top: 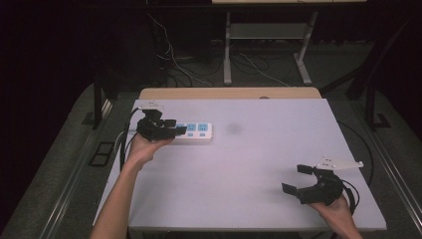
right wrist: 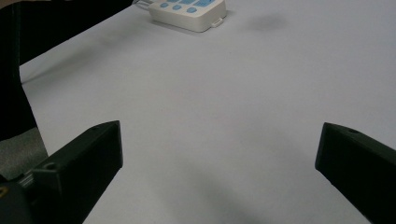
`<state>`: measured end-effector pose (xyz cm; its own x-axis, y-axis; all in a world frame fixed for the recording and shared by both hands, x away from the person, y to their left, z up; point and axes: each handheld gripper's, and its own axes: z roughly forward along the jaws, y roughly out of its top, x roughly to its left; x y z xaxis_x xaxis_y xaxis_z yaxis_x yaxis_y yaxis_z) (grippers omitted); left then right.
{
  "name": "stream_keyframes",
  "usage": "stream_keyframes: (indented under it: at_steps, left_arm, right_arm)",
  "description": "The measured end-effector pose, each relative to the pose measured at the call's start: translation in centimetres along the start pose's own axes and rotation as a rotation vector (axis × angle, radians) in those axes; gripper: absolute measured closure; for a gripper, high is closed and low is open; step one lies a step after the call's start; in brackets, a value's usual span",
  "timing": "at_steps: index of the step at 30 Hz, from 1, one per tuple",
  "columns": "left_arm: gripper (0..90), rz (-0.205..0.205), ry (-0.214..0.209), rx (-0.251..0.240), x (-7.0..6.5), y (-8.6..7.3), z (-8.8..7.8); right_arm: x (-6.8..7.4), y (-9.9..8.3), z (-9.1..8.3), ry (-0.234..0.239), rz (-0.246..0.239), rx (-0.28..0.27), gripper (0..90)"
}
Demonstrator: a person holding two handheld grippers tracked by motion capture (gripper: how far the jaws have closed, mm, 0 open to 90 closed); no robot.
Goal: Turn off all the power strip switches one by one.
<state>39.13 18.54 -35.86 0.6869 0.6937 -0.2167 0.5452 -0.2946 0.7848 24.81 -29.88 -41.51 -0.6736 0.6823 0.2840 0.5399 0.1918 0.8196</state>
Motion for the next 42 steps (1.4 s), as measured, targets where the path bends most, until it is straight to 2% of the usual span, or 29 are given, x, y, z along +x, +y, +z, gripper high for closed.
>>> stream_keyframes:
  at_steps: [3,8,17,20,26,30,35,40,42]
  left_arm:
    - [16.5,0.007,0.003,0.012,-0.7,-0.6,-0.2]
    - [0.0,0.02,0.013,0.029,-2.1,-1.6,-0.5]
    - [0.0,0.013,-0.008,-0.041,-4.2,-4.3,-1.5]
    - [0.0,0.019,-0.002,-0.054,-4.8,-5.3,-1.8]
    - [0.0,0.0,-0.027,-0.112,-5.9,-7.3,-2.6]
    - [0.0,0.006,-0.04,-0.137,-6.6,-8.6,-3.0]
    - [0.0,-0.003,-0.054,-0.164,-7.2,-9.7,-3.1]
    - [0.0,0.011,-0.07,-0.166,-7.9,-10.2,-3.0]
    - [0.0,0.019,-0.068,-0.181,-8.2,-10.3,-2.8]
  right_arm:
    - [0.0,0.0,-0.1,0.0,-0.001,-0.002,0.6]
    - [0.1,0.0,-0.3,-0.002,0.002,-0.007,0.6]
    - [0.0,-0.1,-0.5,-0.006,0.006,-0.014,0.6]
    - [0.0,-0.1,-0.5,-0.008,0.007,-0.013,0.6]
    - [0.0,-0.2,-0.6,-0.008,0.008,-0.013,0.6]
    - [0.0,-0.3,-0.7,-0.008,0.013,-0.014,0.6]
    - [0.1,-0.5,-0.8,-0.007,0.016,-0.014,0.6]
    - [0.1,-0.6,-0.9,-0.007,0.022,-0.011,0.6]
    - [0.2,-0.7,-0.9,-0.007,0.025,-0.01,0.6]
